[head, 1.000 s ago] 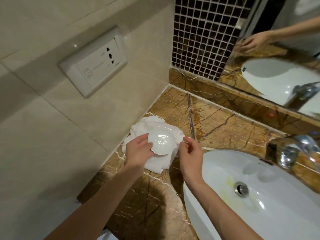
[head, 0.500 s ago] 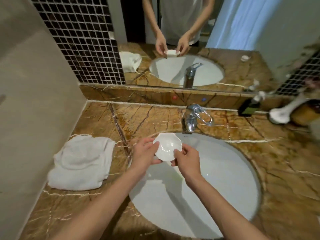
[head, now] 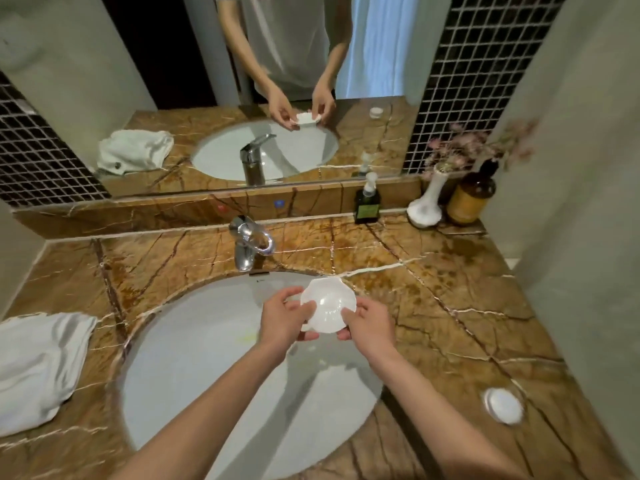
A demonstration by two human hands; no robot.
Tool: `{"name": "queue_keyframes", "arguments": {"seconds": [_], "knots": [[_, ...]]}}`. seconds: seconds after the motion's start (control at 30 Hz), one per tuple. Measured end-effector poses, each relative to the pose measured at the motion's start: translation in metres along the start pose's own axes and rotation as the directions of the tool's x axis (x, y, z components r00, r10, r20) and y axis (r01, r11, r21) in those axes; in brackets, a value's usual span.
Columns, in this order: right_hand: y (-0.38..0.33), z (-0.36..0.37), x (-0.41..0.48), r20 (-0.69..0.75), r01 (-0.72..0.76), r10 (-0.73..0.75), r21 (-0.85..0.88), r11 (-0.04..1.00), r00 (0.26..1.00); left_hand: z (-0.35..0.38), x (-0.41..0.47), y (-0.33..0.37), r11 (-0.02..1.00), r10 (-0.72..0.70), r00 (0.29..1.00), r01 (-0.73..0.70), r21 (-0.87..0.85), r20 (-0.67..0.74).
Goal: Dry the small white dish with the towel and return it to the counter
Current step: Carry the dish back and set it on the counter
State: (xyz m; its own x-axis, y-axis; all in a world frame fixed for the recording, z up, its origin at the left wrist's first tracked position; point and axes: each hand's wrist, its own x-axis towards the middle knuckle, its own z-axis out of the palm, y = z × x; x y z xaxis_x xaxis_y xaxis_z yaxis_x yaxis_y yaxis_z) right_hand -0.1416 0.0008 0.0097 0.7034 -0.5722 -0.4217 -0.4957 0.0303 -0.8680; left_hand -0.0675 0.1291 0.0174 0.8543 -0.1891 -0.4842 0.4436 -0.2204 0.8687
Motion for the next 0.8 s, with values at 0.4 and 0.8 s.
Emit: {"name": "queue_keyframes", "arguments": {"seconds": [0.4,0.8], "knots": [[-0.005,-0.064,0.072,0.147,0.079,-0.051,-0.191,0.978,0.988,0.09,0.019,0.016,1.0,-0.014,0.978,0.013,-0.002,-0.208],[-0.034,-0.031,0.13,0.082,0.075,-0.049,-0.36,0.93,0.995,0.085,0.082,0.035,0.995,0.02,0.99,-0.005,0.104,-0.142]]}}
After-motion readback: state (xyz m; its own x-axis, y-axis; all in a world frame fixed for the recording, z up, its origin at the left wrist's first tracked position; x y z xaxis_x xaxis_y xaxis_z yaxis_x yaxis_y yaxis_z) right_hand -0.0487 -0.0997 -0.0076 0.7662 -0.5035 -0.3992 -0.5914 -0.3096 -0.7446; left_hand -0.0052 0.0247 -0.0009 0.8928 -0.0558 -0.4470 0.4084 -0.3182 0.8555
